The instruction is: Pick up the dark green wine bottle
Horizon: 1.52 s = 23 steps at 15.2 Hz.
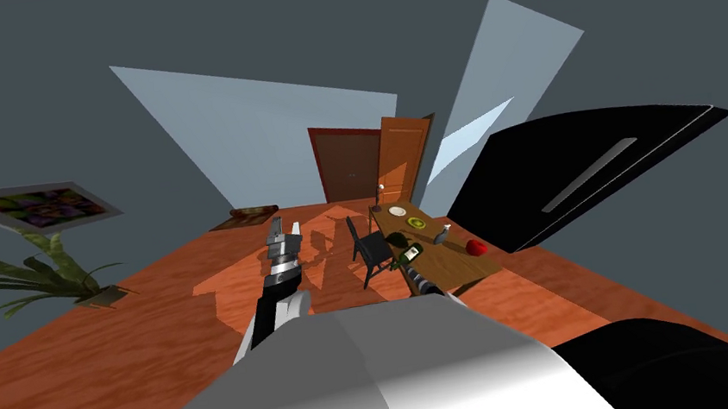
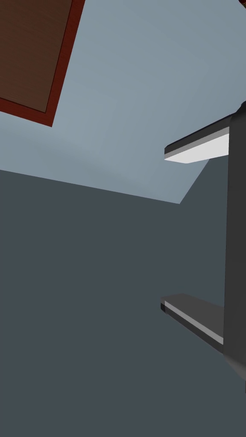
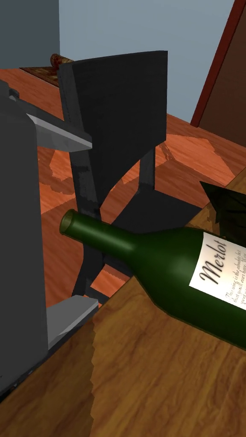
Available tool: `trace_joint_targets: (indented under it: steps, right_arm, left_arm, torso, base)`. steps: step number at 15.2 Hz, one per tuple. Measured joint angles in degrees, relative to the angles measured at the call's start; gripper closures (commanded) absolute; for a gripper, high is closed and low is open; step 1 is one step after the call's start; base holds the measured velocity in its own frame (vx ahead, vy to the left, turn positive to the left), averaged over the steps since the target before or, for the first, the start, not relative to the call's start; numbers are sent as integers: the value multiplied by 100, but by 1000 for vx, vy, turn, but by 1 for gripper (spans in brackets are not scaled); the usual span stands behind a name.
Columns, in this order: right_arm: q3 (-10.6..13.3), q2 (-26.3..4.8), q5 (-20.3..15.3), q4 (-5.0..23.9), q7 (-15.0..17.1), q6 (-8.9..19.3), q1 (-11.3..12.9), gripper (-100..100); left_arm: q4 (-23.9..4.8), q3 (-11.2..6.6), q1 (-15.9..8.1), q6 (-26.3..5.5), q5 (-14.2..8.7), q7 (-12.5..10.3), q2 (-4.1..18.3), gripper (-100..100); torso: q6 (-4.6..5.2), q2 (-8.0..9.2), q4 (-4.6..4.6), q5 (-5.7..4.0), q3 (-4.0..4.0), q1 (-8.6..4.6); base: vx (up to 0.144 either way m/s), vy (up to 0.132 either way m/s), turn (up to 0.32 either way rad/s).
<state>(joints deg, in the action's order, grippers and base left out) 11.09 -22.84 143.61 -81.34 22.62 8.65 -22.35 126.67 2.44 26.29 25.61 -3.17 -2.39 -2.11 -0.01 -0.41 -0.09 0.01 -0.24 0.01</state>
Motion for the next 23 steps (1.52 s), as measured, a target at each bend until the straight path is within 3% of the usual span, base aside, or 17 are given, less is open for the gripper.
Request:
trace_joint_targets:
  steps: [17, 18, 20, 23]
  right_arm:
    - [278, -79, 1947, 880, 185, 429, -34, -100]
    - [283, -81, 1965, 894, 189, 434, -37, -100]
    - [63, 82, 1742, 1113, 353, 547, 209, -100]
    - [-271, 159, 1361, 1262, 453, 627, 373, -100]
  left_arm:
    - [0, 0, 0, 0, 0, 0, 0, 0]
    - [0, 0, 0, 0, 0, 0, 0, 0]
    - [0, 0, -1, 0, 0, 0, 0, 0]
    - [0, 0, -1, 0, 0, 0, 0, 0]
  torso:
    - [1, 1, 0, -1, 1, -6]
    - [0, 7, 1, -1, 4, -7]
    - [-1, 33, 7, -2, 18, -10]
    - [1, 41, 13, 3, 26, -14]
  base:
    - [83, 10, -20]
    - [-13, -9, -56]
    - [-56, -6, -43]
    - [-28, -4, 3]
